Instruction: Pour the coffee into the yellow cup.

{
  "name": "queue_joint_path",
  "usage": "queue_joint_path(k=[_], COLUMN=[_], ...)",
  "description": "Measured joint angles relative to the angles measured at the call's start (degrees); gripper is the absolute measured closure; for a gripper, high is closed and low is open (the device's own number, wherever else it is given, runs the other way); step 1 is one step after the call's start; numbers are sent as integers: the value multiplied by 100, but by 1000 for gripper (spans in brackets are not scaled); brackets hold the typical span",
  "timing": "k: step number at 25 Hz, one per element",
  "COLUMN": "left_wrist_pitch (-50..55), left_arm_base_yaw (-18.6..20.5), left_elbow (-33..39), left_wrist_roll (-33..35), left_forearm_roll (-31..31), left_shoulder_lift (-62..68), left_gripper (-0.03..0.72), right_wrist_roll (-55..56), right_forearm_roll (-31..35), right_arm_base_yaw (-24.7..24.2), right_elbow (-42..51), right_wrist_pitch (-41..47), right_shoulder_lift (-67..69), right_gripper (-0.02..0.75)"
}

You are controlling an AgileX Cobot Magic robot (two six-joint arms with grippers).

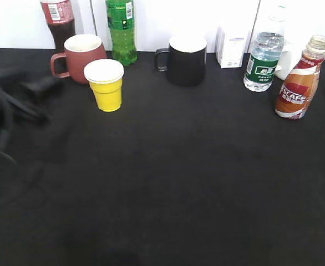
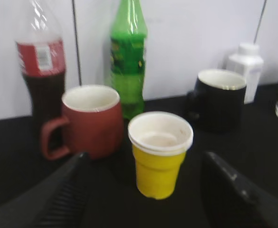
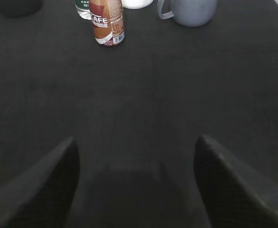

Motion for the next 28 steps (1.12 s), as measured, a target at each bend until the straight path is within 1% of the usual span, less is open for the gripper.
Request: queue_joint_path(k=[1, 3, 4, 6, 10, 12, 15, 17, 22, 23, 26, 27, 28], left_wrist_pitch=[-266, -895, -976, -1041, -1069, -790, -521, -556, -469, -396, -88, 63, 104], left_arm_base_yaw=[0, 0, 0, 0, 0, 0, 0, 0, 5, 5, 5, 5, 5], left_elbow=[0, -27, -150, -628, -1840, -2438, -3250, -3473, -3497, -3497, -3208, -3123, -3102], left_wrist_roll=[-113, -237, -318, -516, -583, -674, -732, -732, -721, -785, -993, -1161, -1501], left_forearm_roll=[24, 30, 96, 379, 579, 654, 934, 956, 1021, 1098, 1366, 1883, 2687], left_shoulder_lift=[377, 1173, 1579, 2299, 3318, 3683, 4194, 4337, 4347, 4323, 3977, 3804, 3635], left_gripper=[111, 38, 24, 17, 17, 17, 20, 39, 229, 246, 249, 250, 250], right_wrist_roll=[0, 0, 0, 0, 0, 0, 0, 0, 0, 0, 0, 0, 0], right_forearm_roll=[0, 0, 0, 0, 0, 0, 0, 0, 0, 0, 0, 0, 0], right_arm_base_yaw=[0, 0, 0, 0, 0, 0, 0, 0, 0, 0, 0, 0, 0], right_elbow=[0, 0, 0, 0, 0, 0, 0, 0, 0, 0, 0, 0, 0], right_wrist_pitch=[0, 0, 0, 0, 0, 0, 0, 0, 0, 0, 0, 0, 0], right_shoulder_lift=[0, 0, 0, 0, 0, 0, 0, 0, 0, 0, 0, 0, 0], right_gripper=[150, 150, 150, 150, 150, 150, 150, 150, 150, 150, 150, 150, 150])
